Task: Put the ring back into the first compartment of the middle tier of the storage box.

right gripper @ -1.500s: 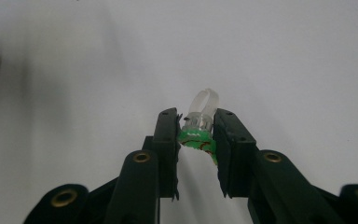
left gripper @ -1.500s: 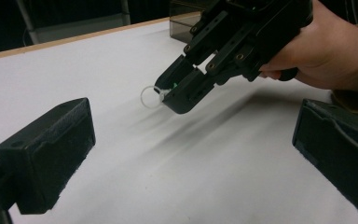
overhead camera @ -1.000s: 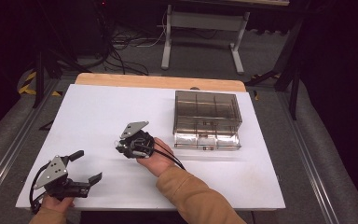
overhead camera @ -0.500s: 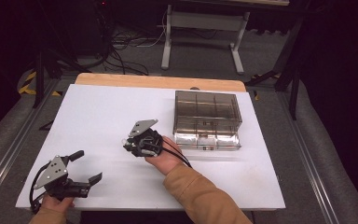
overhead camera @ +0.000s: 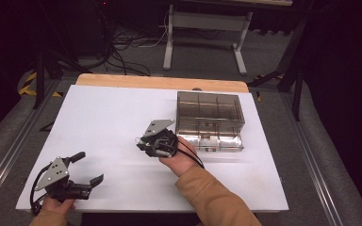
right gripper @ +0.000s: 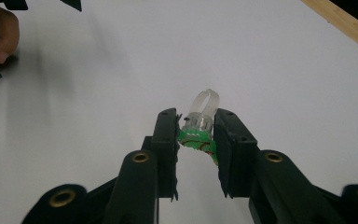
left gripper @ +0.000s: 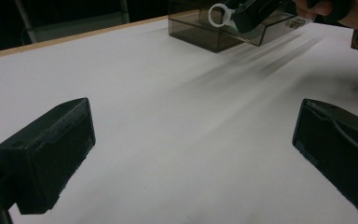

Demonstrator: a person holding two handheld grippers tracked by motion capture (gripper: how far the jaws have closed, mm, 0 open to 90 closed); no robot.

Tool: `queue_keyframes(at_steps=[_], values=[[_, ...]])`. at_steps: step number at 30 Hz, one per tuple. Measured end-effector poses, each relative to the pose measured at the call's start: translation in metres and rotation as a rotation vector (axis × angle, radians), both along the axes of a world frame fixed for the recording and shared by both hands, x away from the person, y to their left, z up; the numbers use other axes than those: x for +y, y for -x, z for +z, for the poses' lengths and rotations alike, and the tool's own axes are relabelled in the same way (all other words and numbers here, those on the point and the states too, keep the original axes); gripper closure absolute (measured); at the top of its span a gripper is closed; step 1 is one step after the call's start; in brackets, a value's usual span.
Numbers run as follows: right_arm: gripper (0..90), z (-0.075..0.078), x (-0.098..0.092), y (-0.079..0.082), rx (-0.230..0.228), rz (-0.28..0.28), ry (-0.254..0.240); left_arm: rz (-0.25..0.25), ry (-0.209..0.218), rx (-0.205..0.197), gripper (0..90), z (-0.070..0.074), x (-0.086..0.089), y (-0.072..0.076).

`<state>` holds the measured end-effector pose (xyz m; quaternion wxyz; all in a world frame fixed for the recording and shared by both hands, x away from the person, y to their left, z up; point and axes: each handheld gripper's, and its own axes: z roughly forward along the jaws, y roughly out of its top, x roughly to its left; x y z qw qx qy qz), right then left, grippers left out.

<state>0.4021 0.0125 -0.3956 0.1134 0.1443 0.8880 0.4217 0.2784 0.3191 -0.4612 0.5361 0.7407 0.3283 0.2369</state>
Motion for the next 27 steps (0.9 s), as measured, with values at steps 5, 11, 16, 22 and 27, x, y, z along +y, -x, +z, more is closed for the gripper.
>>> queue_keyframes(at_steps=[5, 11, 16, 22, 27], values=[[70.9, 0.003, -0.013, 0.000, -0.008, -0.020, 0.007, 0.001, -0.002, 0.002, 0.1, 0.000, 0.000, 0.000], [70.9, 0.007, -0.029, 0.000, -0.013, -0.049, 0.014, 0.007, -0.002, 0.000, 0.1, 0.000, 0.000, 0.000], [70.9, 0.010, -0.042, -0.001, -0.021, -0.061, 0.026, 0.006, -0.003, 0.002, 0.1, 0.000, -0.001, 0.000], [70.9, 0.012, -0.056, -0.003, -0.025, -0.084, 0.043, 0.006, -0.004, 0.000, 0.1, 0.000, 0.000, 0.000], [70.9, 0.015, -0.066, -0.005, -0.017, -0.105, 0.034, 0.007, -0.001, 0.003, 0.1, 0.000, 0.000, 0.000]])
